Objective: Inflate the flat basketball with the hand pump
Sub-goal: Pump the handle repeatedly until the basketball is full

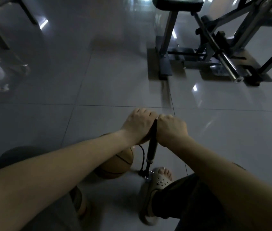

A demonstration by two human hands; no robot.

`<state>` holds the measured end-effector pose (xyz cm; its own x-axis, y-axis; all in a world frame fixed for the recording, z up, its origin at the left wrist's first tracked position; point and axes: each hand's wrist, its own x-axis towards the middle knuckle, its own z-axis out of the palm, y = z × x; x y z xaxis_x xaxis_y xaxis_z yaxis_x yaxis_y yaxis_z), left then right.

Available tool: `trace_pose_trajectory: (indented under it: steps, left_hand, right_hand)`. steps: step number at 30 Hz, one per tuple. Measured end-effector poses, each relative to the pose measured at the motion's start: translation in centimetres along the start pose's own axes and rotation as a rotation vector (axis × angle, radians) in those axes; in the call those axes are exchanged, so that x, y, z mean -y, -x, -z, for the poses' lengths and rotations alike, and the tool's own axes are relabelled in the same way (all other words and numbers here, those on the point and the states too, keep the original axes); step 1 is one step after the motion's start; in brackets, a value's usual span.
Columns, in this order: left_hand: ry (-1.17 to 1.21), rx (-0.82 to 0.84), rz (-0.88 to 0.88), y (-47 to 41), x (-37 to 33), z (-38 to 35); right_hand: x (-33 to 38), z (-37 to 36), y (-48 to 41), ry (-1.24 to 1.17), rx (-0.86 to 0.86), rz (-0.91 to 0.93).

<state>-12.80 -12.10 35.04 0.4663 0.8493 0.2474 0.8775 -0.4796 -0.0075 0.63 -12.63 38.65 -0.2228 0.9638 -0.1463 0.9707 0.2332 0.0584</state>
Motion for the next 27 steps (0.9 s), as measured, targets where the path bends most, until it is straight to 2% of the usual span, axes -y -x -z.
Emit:
trace_pose_trajectory:
  steps: [2,5,10,17,21,25,27]
  left_hand:
    - [0.026,-0.048,0.027,0.7,-0.6,-0.3]
    - [0.048,-0.022,0.054,4.1,-2.6,-3.6]
    - [0.022,0.045,0.069,6.8,-4.9,-8.1]
    - [-0.003,0.118,0.067,8.3,-5.8,-12.2]
    - [0.034,0.211,0.071,8.6,-6.1,-13.4]
    - [0.027,0.257,0.062,7.0,-4.8,-12.6]
    - [-0.003,0.262,0.035,5.9,-4.4,-11.1]
  right_hand:
    - [0.3,-0.6,0.9,0.024,-0.021,0.011]
    - [1.2,-4.5,3.0,-0.025,-0.001,0.024]
    - [1.2,-8.8,4.9,-0.06,0.144,0.015]
    - [1.5,-14.3,4.4,-0.12,0.306,-0.12]
    - [1.5,-14.7,4.0,-0.058,0.417,-0.041]
    - [1.2,-12.5,3.0,-0.082,0.409,-0.049]
    - [0.9,-10.7,2.9,-0.059,0.412,0.021]
